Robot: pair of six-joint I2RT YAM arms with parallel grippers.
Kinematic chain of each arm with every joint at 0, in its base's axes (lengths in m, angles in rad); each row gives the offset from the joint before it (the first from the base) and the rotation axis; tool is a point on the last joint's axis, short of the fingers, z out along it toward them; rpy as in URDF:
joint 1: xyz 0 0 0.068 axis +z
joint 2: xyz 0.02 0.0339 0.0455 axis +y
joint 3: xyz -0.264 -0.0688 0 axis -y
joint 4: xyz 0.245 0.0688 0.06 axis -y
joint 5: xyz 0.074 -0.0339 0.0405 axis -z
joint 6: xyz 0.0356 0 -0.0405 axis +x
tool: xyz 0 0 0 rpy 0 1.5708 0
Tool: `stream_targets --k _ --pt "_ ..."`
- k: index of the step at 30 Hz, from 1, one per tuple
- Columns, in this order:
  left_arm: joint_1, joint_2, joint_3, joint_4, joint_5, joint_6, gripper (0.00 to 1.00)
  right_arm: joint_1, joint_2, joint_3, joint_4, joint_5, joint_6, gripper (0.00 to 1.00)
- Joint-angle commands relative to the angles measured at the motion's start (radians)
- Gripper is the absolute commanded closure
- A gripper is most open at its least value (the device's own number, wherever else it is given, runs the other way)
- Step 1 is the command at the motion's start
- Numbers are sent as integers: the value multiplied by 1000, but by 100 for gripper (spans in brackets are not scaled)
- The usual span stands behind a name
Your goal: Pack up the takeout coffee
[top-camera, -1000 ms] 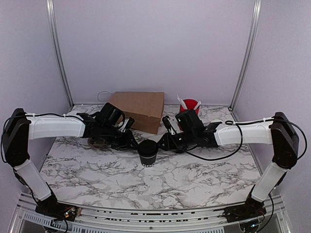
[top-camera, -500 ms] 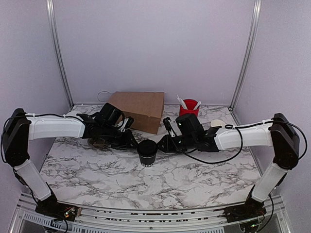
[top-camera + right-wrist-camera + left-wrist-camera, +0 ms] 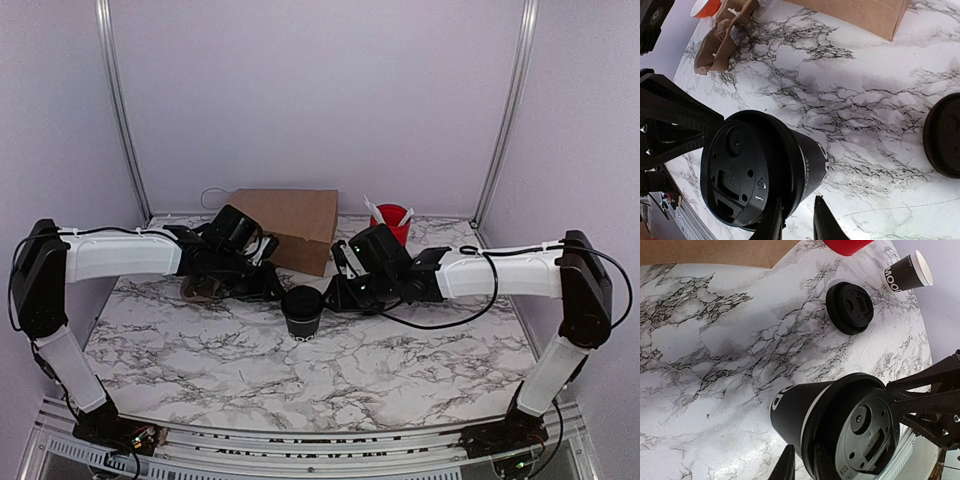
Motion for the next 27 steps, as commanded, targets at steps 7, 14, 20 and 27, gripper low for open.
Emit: stream_targets --k 7,14,20,27 --pt "-15 85 81 -88 -15 52 86 30 -11 46 -50 9 12 78" --pt "-14 112 150 -118 -20 70 85 30 -21 52 -62 24 25 78" --pt "-12 116 173 -134 -30 81 83 30 -44 52 -92 77 37 78" --pt "1 101 196 -151 -42 94 81 33 -53 63 -97 85 29 78"
